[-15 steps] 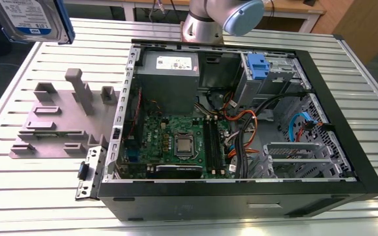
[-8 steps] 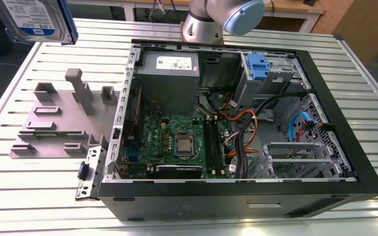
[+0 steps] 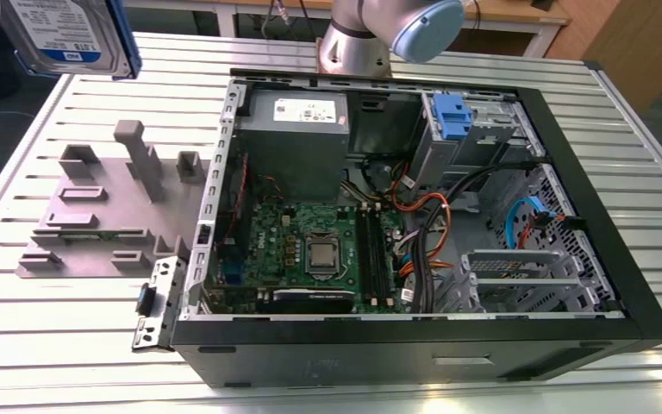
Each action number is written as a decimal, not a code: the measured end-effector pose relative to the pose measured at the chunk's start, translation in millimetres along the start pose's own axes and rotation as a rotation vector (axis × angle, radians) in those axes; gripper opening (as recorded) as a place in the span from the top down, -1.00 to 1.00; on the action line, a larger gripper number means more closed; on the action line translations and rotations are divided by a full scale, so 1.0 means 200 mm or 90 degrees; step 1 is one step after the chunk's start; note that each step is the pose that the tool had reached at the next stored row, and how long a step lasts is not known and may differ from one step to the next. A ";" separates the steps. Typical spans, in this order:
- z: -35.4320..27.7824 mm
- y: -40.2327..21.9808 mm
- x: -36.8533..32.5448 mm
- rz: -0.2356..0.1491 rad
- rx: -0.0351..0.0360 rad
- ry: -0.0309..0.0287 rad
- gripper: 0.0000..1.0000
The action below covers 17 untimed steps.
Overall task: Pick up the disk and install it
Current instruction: 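Pick up the disk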
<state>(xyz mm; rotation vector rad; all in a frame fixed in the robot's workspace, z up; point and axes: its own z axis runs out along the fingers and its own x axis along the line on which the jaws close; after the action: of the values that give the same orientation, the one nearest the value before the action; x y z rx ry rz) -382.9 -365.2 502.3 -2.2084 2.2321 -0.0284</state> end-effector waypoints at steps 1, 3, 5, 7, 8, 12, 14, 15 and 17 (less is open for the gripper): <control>0.000 -0.003 0.000 0.000 0.0000 0.0000 0.27; 0.000 -0.009 0.001 0.000 0.0000 0.0000 0.27; 0.000 -0.014 0.001 0.000 0.0000 0.0000 0.27; 0.000 -0.020 0.002 0.000 0.0000 0.0000 0.27; 0.000 -0.022 0.002 0.000 -0.0001 0.0000 0.27; 0.001 -0.032 0.003 0.000 0.0001 0.0000 0.27; 0.001 -0.036 0.003 0.000 0.0000 0.0000 0.27; 0.001 -0.038 0.004 0.000 0.0000 0.0000 0.27; 0.001 -0.041 0.004 0.000 0.0000 0.0000 0.27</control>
<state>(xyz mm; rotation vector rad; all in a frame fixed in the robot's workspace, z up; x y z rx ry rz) -374.7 -366.1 502.3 -2.2085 2.2322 -0.0285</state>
